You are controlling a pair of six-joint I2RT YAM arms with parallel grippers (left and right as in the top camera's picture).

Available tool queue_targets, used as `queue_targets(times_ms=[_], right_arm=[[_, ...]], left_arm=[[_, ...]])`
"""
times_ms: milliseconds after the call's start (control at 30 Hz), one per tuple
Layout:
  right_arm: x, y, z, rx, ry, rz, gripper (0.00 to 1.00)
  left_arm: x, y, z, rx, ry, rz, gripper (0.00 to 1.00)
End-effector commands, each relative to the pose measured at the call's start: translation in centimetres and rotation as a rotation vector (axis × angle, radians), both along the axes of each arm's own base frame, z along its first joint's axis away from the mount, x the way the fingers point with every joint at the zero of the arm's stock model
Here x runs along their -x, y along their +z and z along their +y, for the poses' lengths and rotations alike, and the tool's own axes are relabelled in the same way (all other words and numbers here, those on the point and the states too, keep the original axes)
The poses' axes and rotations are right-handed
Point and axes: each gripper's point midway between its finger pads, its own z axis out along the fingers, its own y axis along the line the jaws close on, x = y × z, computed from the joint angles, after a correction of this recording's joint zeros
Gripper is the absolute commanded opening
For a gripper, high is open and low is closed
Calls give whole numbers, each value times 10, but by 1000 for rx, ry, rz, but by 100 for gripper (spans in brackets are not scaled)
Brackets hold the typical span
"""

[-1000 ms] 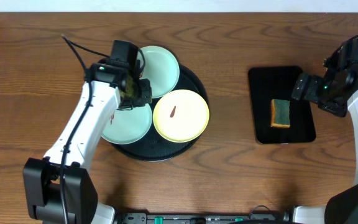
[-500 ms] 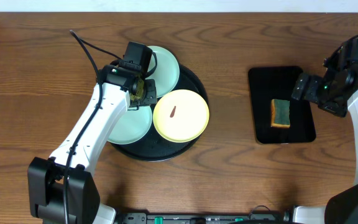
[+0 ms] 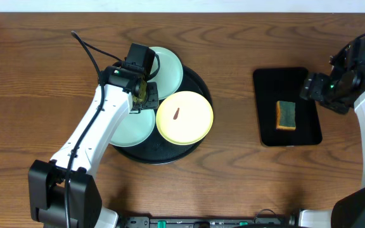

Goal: Clean dirty plates on tray and stack at the side

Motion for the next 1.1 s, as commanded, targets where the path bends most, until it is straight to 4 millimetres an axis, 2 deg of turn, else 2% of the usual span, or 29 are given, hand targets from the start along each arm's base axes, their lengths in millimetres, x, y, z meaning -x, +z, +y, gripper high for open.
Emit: queue_targets(times_ms=[0,367,400,433,467,500,667,967,1033,1067], right_arm=[[2,-2,-1,14,52,3,1],[4,-2,-6,15,32,10,1],[6,-3,-5,14,32,18,13],[9,-4,-5,11,32,30,15],[9,-4,-4,10,33,32,1],[9,-4,-4,11,47,31,1],[5,2,21,-77,237,-30,1],[2,11,42,-187,319,-88,1],[3,11,43,-189,319,-84,5],[4,11,46,-202,324,-83,11]], left_arm=[[2,-4,2,-12,7,15,49],[3,-4,2,-13,7,18,49],[3,-4,2,-13,7,18,49],[3,-4,2,-13,7,18,49],[3,-4,2,-13,8,18,49],[3,-4,2,-13,7,18,49],[3,-4,2,-12,8,18,49],[1,-4,2,-9,12,10,49],[1,-4,2,-9,12,10,49],[1,-4,2,-11,12,10,50]])
